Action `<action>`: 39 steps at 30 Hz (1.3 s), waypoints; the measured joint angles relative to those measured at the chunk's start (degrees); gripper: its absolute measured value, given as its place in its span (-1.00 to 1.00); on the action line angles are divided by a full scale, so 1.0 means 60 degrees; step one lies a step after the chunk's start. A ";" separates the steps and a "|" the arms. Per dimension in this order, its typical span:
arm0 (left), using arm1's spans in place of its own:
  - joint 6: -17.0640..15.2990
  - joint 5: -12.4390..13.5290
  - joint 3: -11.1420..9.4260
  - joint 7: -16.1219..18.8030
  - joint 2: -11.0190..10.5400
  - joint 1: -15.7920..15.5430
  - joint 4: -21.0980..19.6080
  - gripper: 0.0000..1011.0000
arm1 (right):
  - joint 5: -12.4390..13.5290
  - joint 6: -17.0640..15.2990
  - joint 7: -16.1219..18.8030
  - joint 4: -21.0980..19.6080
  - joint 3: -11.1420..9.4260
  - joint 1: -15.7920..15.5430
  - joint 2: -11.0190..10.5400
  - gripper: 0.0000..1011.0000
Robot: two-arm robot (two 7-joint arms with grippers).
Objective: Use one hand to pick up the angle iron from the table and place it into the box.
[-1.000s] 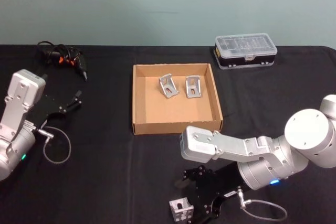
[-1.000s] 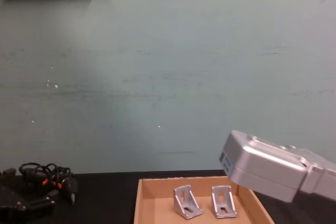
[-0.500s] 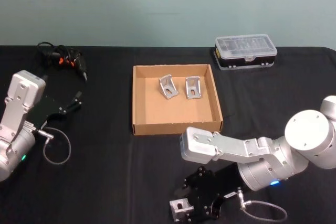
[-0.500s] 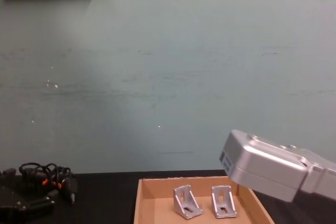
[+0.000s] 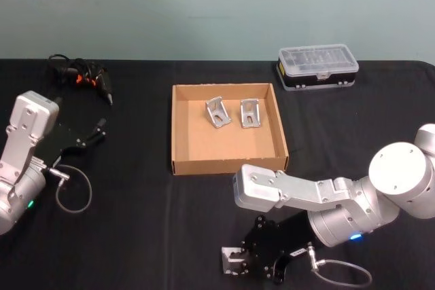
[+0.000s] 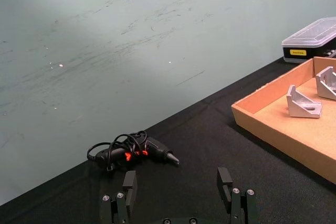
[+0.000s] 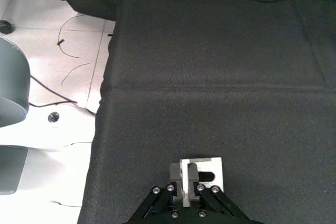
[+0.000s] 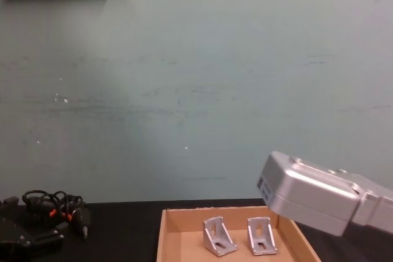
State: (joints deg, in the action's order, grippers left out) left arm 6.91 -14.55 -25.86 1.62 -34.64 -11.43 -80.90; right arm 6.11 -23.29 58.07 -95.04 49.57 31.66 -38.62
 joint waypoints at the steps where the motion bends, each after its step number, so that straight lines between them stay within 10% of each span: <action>1: 0.0000 0.0000 0.0000 0.0000 0.0000 0.0000 0.0000 0.98 | 0.0000 0.0000 0.0000 0.0000 0.0000 0.0000 0.0000 -0.86; 23: 0.0000 0.0000 0.0000 0.0000 0.0000 0.0000 0.0000 0.98 | 0.0630 0.0017 -0.1174 -0.0080 -0.0472 0.0048 0.0095 -0.87; 39: 0.0000 0.0000 0.0000 0.0000 0.0000 -0.0001 0.0000 0.98 | 0.1032 -0.0163 -0.2541 0.2115 -0.0899 0.1122 0.1739 -0.87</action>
State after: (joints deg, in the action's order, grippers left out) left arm 6.91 -14.55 -25.86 1.62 -34.65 -11.44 -80.90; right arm 12.30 -24.26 42.83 -82.34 44.17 38.39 -28.19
